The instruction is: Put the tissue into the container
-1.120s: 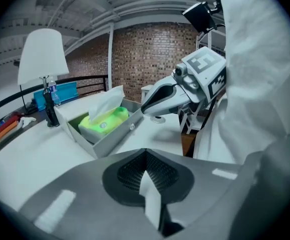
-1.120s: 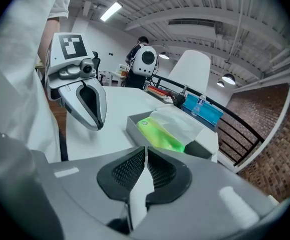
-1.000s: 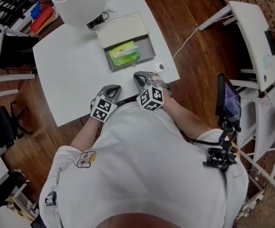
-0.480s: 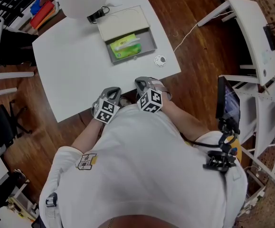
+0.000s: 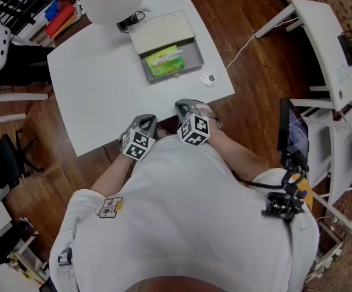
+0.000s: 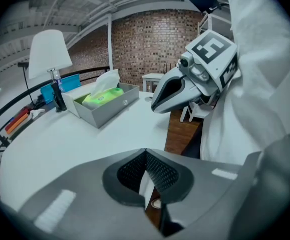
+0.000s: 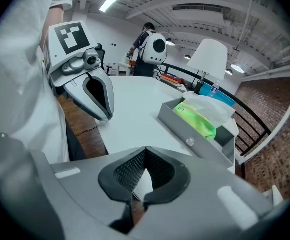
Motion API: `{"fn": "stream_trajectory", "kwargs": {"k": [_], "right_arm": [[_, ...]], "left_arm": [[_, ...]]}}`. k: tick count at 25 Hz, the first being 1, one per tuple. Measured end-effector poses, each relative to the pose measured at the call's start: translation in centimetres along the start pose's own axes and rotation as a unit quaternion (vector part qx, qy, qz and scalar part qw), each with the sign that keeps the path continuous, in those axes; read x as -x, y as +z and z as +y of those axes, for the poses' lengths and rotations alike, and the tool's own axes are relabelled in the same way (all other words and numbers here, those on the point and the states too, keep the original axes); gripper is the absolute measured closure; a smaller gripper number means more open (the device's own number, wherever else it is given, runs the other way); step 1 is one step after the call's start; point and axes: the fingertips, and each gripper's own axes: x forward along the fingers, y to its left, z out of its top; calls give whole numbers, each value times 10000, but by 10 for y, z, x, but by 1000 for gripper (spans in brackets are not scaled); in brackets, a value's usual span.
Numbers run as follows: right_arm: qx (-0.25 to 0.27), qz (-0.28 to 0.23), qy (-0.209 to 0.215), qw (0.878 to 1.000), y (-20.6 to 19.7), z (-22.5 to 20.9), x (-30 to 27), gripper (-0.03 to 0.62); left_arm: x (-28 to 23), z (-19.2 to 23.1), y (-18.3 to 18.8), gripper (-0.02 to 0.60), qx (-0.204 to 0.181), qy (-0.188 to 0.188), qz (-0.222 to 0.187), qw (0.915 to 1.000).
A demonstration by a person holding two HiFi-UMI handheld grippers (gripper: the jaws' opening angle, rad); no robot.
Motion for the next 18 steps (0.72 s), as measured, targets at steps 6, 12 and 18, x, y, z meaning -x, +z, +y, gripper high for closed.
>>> {"fn": "stream_trajectory", "kwargs": {"k": [6, 12, 18], "right_arm": [[94, 5, -25, 10000, 5, 1, -2, 594], [154, -6, -62, 9999, 9, 3, -3, 594], [162, -10, -88, 9998, 13, 2, -6, 594]], "left_arm": [[4, 5, -5, 581, -8, 39, 24, 10000], [7, 6, -7, 581, 18, 66, -15, 10000], [9, 10, -10, 581, 71, 115, -20, 9999]]}}
